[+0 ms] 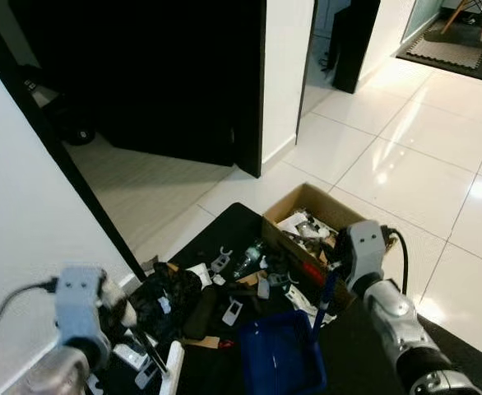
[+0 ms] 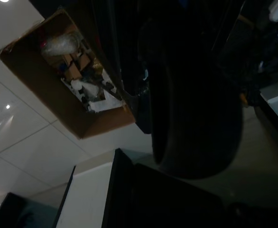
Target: Sweep floor
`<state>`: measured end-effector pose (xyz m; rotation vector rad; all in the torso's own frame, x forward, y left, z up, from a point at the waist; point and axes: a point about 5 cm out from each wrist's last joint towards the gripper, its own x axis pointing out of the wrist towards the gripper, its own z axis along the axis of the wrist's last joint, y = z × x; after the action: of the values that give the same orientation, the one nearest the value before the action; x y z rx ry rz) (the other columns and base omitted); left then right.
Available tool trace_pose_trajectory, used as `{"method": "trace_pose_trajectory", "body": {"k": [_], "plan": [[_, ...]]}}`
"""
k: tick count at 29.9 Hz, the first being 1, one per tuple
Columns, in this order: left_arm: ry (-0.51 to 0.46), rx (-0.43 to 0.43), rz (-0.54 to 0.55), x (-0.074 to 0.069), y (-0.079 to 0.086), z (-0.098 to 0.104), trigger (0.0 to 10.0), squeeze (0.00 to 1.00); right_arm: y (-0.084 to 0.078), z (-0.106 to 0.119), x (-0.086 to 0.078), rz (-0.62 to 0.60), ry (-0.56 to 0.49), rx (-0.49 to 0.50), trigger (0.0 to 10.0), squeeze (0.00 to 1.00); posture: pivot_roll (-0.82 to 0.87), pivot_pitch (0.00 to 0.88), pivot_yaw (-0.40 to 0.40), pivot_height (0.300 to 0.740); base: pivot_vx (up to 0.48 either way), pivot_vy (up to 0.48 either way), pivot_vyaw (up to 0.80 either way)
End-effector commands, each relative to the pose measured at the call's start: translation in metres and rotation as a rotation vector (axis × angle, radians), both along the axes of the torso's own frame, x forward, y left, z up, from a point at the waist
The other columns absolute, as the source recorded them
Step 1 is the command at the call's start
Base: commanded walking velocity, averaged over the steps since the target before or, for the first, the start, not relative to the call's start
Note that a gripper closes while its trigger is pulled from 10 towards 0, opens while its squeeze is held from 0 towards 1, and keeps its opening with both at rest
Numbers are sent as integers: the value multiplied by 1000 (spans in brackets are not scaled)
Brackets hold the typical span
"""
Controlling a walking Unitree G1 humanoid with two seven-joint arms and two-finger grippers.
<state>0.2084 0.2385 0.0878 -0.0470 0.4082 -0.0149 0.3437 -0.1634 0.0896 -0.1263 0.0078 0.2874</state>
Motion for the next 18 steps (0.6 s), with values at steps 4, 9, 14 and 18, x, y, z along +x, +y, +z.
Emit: {"method": "trace_pose_trajectory", "body": {"k": [4, 9, 14, 18], "plan": [[-25, 64, 154, -2, 25, -1, 10000, 0, 2, -7, -4, 8, 20, 4, 10000, 0, 163, 208, 46, 740, 0, 0, 0], [-63, 162, 213, -2, 54, 8, 10000, 0, 5, -5, -3, 23, 3, -9, 10000, 0, 164, 212, 44, 740, 0, 0, 0], [-22, 108, 204, -10, 60, -3, 10000, 0, 15, -2, -2, 59, -25, 6, 10000, 0, 168, 216, 43, 740, 0, 0, 0], [63, -80, 193, -16, 36, -30, 10000, 0, 27, 1, -1, 94, -26, 40, 10000, 0, 160, 217, 44, 740, 0, 0, 0]]}}
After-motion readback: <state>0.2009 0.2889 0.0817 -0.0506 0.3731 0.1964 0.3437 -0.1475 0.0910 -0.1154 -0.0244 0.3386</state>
